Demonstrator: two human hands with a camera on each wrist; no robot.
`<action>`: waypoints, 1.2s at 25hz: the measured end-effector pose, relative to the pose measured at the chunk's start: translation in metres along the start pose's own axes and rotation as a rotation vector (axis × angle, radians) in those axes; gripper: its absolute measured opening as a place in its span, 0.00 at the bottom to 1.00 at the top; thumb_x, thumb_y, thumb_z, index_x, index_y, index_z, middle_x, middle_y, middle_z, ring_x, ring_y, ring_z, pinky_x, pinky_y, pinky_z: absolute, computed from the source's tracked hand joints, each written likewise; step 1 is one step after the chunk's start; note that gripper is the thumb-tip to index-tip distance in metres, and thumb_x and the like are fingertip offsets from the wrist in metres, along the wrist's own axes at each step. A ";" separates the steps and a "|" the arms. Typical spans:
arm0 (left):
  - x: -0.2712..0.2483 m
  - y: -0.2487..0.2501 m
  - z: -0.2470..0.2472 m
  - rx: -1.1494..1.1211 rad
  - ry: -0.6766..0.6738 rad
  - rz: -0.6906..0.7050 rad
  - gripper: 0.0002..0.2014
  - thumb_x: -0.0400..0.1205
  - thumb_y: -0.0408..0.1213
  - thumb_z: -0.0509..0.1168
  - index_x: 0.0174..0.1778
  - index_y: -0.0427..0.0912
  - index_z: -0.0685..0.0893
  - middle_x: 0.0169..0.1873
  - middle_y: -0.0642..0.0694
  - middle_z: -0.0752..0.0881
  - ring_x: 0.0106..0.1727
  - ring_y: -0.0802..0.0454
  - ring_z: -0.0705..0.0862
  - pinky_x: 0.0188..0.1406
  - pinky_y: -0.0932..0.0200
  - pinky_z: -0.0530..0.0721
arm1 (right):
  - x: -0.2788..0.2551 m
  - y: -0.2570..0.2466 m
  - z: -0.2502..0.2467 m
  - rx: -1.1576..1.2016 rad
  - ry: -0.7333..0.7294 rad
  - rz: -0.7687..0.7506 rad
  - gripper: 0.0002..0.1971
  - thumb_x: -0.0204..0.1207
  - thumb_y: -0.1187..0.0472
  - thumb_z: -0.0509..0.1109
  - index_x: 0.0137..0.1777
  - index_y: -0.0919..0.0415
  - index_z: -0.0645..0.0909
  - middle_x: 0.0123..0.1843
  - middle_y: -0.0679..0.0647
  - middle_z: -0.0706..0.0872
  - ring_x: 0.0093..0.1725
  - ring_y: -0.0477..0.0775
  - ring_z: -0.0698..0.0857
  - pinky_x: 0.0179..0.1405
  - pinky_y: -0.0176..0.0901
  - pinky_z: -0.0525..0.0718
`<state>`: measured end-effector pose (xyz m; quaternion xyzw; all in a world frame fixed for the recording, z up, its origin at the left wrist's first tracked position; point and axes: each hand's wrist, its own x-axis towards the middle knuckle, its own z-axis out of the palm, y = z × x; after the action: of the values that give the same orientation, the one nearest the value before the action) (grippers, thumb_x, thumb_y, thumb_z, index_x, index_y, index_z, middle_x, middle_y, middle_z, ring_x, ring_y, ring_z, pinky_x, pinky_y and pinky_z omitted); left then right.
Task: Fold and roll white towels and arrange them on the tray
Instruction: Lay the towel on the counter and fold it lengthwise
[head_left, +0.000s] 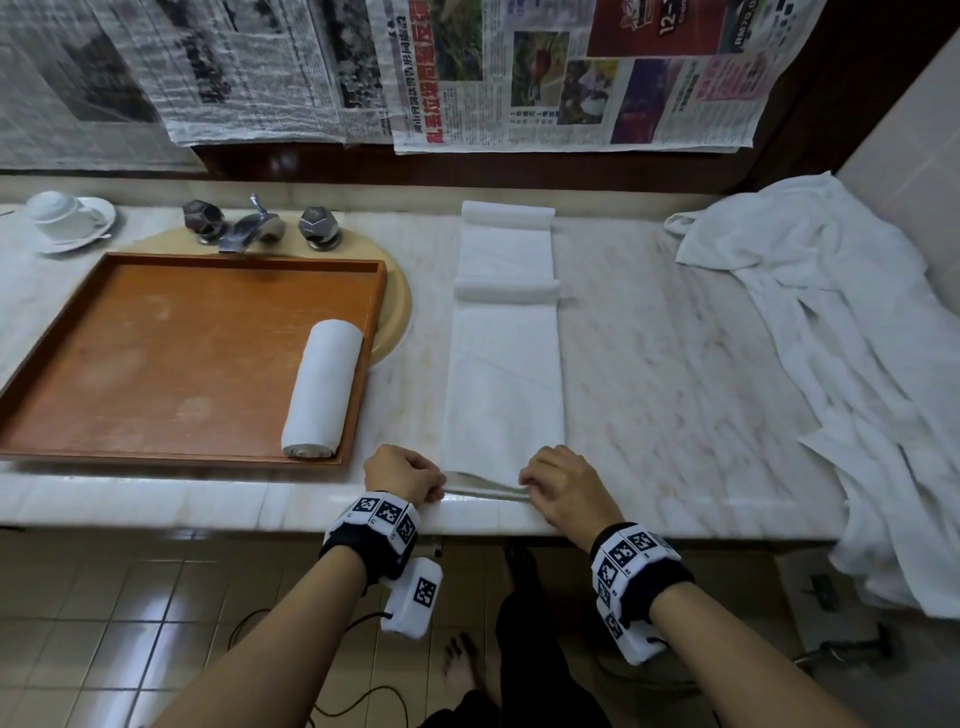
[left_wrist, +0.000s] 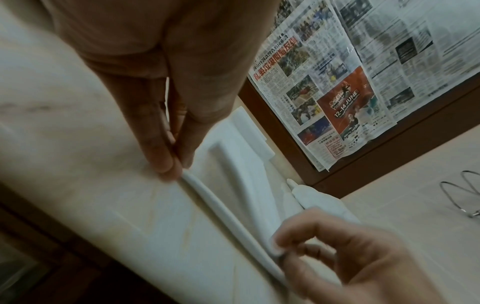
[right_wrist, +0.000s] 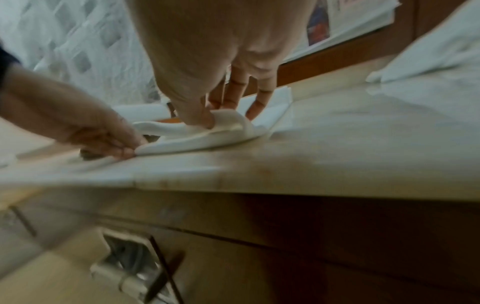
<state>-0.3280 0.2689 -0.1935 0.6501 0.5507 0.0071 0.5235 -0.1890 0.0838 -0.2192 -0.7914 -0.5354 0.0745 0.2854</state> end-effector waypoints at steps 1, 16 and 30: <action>0.001 0.001 0.000 0.002 -0.004 -0.015 0.05 0.73 0.25 0.76 0.32 0.33 0.89 0.26 0.38 0.89 0.32 0.44 0.91 0.42 0.51 0.92 | -0.003 0.000 0.000 -0.055 -0.055 0.001 0.06 0.63 0.66 0.71 0.37 0.55 0.85 0.38 0.46 0.84 0.39 0.51 0.82 0.40 0.48 0.82; 0.017 0.004 0.045 0.768 -0.088 0.183 0.33 0.89 0.52 0.39 0.83 0.41 0.30 0.81 0.44 0.26 0.82 0.47 0.27 0.79 0.36 0.30 | 0.023 0.014 -0.008 -0.310 -0.583 0.650 0.35 0.87 0.43 0.40 0.82 0.58 0.26 0.81 0.50 0.21 0.82 0.51 0.26 0.75 0.78 0.32; 0.063 0.083 0.082 0.599 -0.292 0.516 0.30 0.90 0.50 0.37 0.84 0.44 0.34 0.83 0.50 0.32 0.84 0.52 0.33 0.81 0.45 0.33 | 0.102 0.035 -0.011 -0.216 -0.593 0.517 0.33 0.89 0.48 0.44 0.84 0.57 0.30 0.84 0.48 0.25 0.83 0.49 0.28 0.78 0.76 0.35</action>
<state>-0.1964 0.2720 -0.2091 0.8843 0.2674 -0.1144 0.3652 -0.1136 0.1616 -0.2094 -0.8696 -0.3828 0.3118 0.0058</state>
